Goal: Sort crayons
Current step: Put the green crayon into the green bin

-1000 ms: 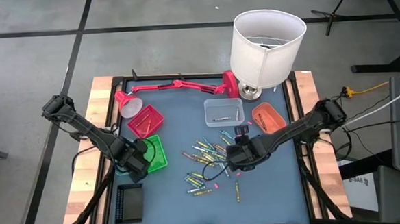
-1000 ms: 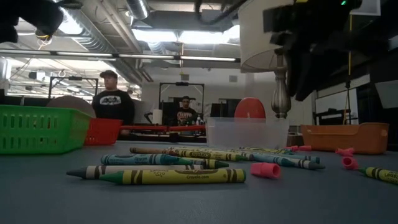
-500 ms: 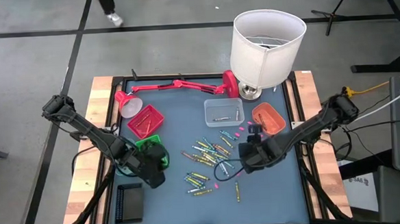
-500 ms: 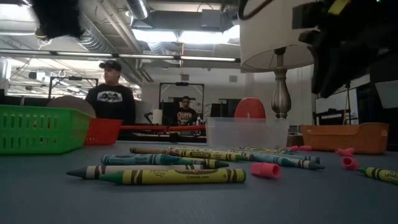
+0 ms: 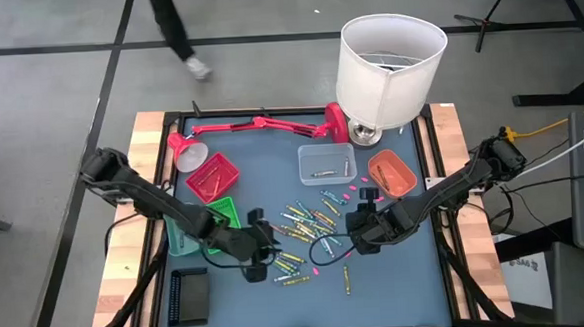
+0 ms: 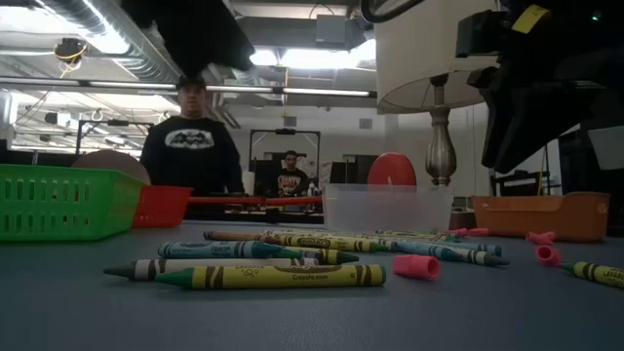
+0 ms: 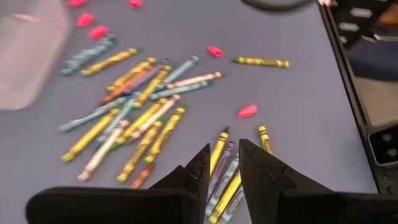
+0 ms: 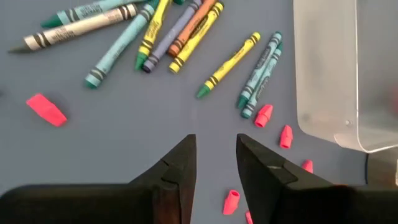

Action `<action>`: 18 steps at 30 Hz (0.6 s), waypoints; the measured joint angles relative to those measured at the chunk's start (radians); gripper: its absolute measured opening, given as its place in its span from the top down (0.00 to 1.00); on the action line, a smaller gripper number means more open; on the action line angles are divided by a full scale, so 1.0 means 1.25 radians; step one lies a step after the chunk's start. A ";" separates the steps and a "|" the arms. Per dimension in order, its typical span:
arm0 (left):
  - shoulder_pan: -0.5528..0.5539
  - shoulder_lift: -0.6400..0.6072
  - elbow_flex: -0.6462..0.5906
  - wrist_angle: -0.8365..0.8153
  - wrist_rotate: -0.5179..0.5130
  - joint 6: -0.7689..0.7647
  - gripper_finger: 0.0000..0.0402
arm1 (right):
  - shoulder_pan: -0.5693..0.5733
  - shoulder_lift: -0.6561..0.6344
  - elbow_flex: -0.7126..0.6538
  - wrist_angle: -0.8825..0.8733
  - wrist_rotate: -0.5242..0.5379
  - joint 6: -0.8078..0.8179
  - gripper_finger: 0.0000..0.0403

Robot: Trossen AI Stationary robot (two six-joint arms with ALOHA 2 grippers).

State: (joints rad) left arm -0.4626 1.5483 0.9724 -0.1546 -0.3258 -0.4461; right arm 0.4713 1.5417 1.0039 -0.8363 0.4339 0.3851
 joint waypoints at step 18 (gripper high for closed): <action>0.063 0.234 0.000 0.089 0.174 0.053 0.83 | 0.000 0.000 0.000 0.023 0.000 -0.001 0.73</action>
State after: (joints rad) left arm -0.3843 1.8410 0.9722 -0.0430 -0.1078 -0.3794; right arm 0.4711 1.5417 1.0039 -0.8082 0.4339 0.3840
